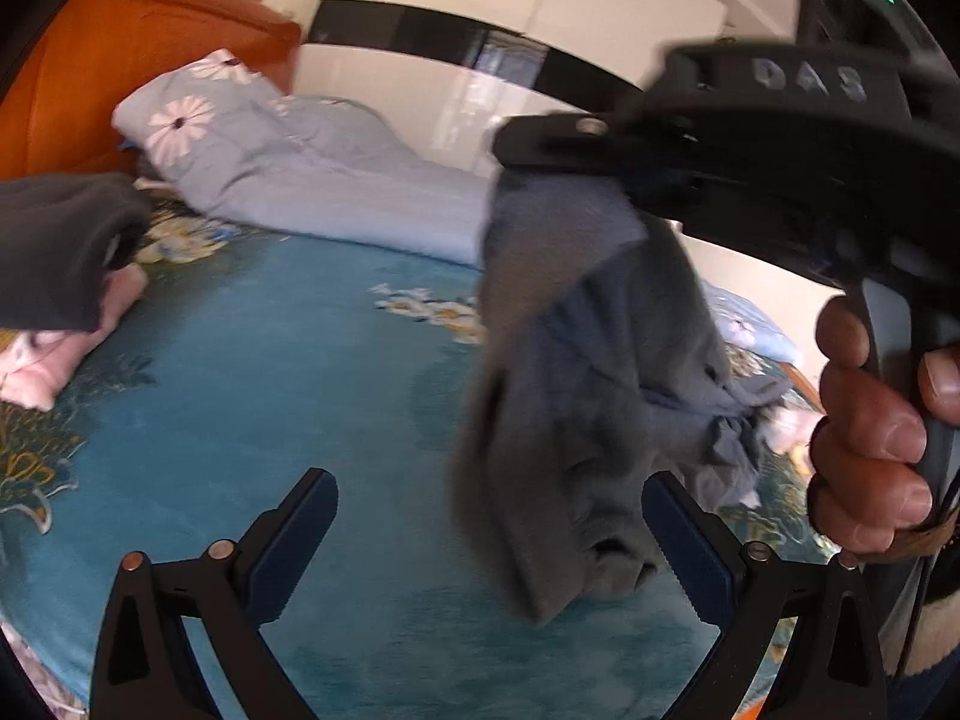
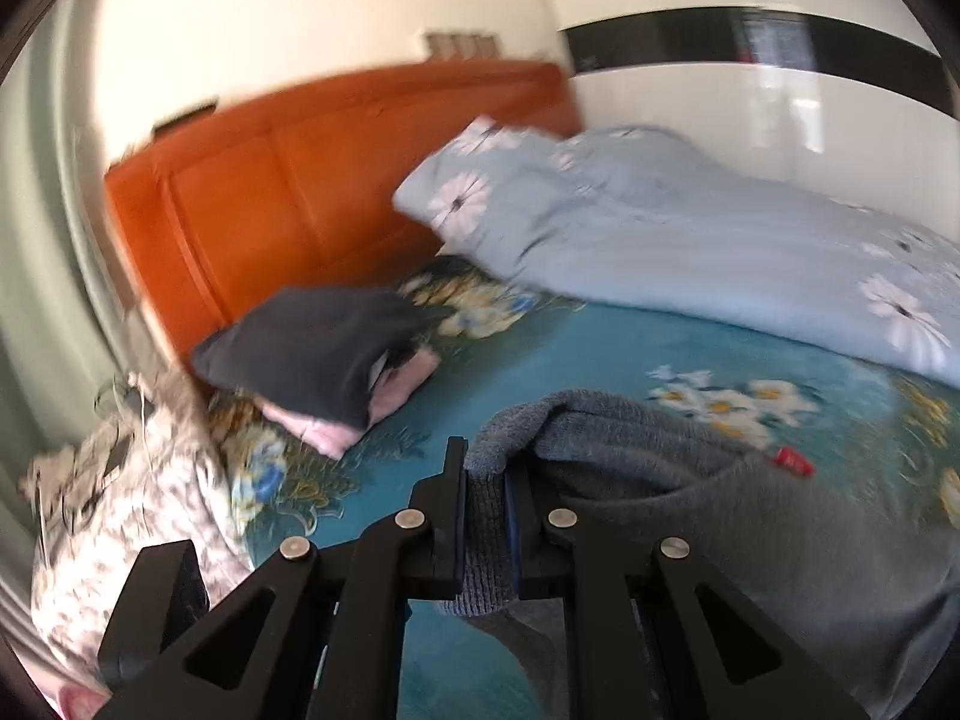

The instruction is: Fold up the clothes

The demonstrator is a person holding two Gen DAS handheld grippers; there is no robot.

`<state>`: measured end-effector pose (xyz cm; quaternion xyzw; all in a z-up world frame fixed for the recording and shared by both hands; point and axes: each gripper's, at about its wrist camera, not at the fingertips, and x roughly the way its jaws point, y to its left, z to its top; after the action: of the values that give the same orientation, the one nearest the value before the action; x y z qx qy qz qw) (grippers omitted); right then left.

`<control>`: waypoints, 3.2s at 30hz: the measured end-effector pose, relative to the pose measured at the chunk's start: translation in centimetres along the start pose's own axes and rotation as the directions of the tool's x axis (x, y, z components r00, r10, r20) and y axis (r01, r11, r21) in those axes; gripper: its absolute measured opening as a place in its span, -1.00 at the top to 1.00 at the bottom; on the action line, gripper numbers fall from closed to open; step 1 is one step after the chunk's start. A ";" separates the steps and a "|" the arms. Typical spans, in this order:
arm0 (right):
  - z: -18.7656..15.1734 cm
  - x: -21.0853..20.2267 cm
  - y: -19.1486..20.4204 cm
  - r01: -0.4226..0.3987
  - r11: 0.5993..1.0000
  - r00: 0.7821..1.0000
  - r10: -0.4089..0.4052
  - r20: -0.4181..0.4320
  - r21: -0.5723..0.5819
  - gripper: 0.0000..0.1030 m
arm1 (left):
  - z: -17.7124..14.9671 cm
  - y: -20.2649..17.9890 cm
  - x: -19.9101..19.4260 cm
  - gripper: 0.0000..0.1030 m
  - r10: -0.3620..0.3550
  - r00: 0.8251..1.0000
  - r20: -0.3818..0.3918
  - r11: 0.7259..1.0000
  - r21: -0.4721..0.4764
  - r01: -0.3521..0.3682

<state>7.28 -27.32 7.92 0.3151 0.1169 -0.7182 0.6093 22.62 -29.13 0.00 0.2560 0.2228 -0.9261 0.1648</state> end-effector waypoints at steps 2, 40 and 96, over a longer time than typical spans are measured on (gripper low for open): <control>-0.3 2.3 0.5 0.009 0.999 0.997 -0.012 -0.075 -0.034 0.58 | 0.0 1.0 0.3 -1.00 0.017 1.000 -0.013 1.000 -0.025 -0.018; -15.7 -16.5 -40.8 0.236 0.376 0.882 -0.471 -0.035 0.896 0.94 | 2.5 3.5 12.6 0.60 -0.078 0.988 -0.130 0.994 -0.083 0.067; -5.8 -11.8 -30.9 0.514 0.750 0.820 -0.572 0.019 0.417 -0.39 | 10.1 14.0 9.5 -0.49 0.157 0.973 -0.169 0.926 -0.318 -0.205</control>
<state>-19.59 -7.56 3.75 0.3296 0.0123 -0.8936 0.3044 16.77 -47.84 -2.03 0.3083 0.3628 -0.8354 0.2746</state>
